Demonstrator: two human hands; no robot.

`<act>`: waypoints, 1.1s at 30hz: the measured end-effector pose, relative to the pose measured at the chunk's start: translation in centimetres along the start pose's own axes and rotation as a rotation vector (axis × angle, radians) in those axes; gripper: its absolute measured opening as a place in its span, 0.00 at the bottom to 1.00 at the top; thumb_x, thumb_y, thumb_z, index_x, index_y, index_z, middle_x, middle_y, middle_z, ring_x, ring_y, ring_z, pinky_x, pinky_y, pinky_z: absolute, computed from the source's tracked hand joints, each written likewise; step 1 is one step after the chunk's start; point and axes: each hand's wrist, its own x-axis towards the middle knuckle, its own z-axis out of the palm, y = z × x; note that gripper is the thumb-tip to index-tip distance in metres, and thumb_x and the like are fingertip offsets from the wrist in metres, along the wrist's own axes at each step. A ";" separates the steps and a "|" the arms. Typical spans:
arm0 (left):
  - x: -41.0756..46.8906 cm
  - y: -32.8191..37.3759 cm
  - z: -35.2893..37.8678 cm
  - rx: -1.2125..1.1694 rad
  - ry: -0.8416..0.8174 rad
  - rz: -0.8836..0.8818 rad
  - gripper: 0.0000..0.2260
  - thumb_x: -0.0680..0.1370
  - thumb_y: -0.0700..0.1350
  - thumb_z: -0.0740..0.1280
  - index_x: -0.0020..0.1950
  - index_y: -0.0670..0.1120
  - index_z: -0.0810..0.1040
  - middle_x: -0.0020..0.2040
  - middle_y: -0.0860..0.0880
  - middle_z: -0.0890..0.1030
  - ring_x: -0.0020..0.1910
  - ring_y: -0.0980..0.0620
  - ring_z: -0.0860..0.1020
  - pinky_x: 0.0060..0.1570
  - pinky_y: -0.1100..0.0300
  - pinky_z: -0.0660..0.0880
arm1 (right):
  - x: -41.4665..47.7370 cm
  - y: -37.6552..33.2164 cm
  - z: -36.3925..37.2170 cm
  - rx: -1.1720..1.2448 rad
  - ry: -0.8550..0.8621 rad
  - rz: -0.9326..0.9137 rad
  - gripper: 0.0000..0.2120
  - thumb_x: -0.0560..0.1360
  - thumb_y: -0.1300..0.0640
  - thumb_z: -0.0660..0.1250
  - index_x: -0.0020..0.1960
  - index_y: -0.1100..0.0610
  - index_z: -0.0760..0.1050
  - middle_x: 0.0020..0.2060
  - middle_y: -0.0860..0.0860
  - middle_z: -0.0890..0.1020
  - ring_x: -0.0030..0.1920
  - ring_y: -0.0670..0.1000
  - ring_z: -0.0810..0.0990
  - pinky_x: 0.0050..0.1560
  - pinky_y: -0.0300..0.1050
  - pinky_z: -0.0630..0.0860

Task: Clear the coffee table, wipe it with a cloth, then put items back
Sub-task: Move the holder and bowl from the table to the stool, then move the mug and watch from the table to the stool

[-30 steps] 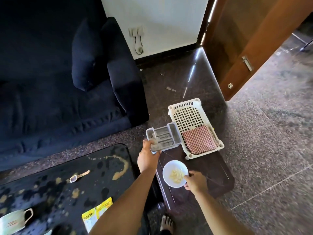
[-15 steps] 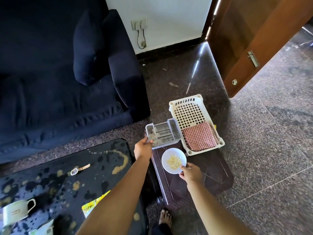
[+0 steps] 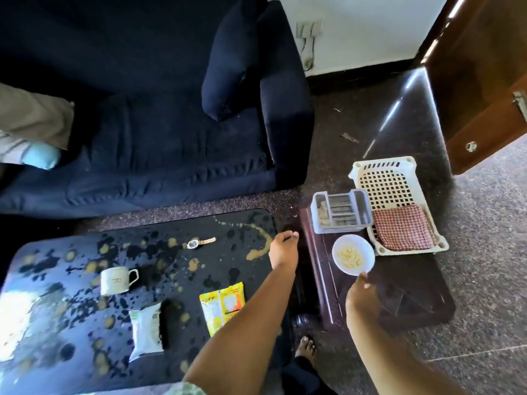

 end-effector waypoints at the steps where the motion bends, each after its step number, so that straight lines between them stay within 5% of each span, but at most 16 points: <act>1: -0.4 -0.9 -1.6 -0.042 0.006 -0.009 0.08 0.76 0.52 0.66 0.53 0.53 0.80 0.51 0.47 0.83 0.52 0.46 0.80 0.53 0.48 0.77 | -1.7 0.2 0.9 -0.039 -0.042 -0.034 0.29 0.82 0.44 0.47 0.65 0.67 0.68 0.63 0.67 0.74 0.63 0.68 0.71 0.64 0.59 0.65; 8: -2.1 -7.1 -20.1 -0.249 0.289 -0.049 0.06 0.76 0.44 0.66 0.45 0.55 0.79 0.44 0.48 0.83 0.44 0.47 0.79 0.49 0.50 0.76 | -12.0 1.5 11.6 -0.360 -0.384 -0.423 0.09 0.79 0.54 0.61 0.52 0.56 0.77 0.48 0.58 0.82 0.49 0.61 0.79 0.47 0.50 0.75; 13: 1.2 -8.8 -33.1 -0.132 0.486 -0.054 0.11 0.78 0.41 0.65 0.60 0.44 0.76 0.54 0.46 0.80 0.51 0.47 0.78 0.51 0.58 0.71 | -16.7 -1.2 21.4 -0.562 -0.463 -0.665 0.05 0.75 0.59 0.64 0.47 0.53 0.78 0.47 0.52 0.83 0.49 0.56 0.80 0.42 0.44 0.71; 21: 10.3 -10.1 -43.5 0.519 0.513 -0.078 0.29 0.76 0.48 0.66 0.75 0.48 0.60 0.72 0.46 0.64 0.70 0.44 0.64 0.65 0.47 0.66 | -17.7 -5.9 34.4 -1.004 -0.181 -1.036 0.16 0.74 0.60 0.64 0.61 0.52 0.73 0.57 0.52 0.76 0.60 0.56 0.72 0.50 0.49 0.74; 27: 14.3 -11.2 -44.7 0.657 0.355 -0.146 0.45 0.70 0.60 0.71 0.77 0.47 0.50 0.72 0.46 0.66 0.70 0.45 0.65 0.65 0.48 0.65 | -16.1 -6.1 36.8 -1.219 -0.031 -1.185 0.14 0.74 0.59 0.66 0.59 0.50 0.74 0.54 0.50 0.76 0.56 0.54 0.74 0.45 0.47 0.75; 33: 14.8 -11.8 -44.7 0.587 0.364 -0.093 0.40 0.69 0.55 0.74 0.74 0.45 0.58 0.68 0.46 0.71 0.67 0.45 0.68 0.64 0.50 0.67 | -15.3 -6.6 37.7 -1.243 -0.018 -1.183 0.12 0.74 0.63 0.65 0.56 0.54 0.76 0.53 0.53 0.76 0.55 0.56 0.73 0.46 0.48 0.73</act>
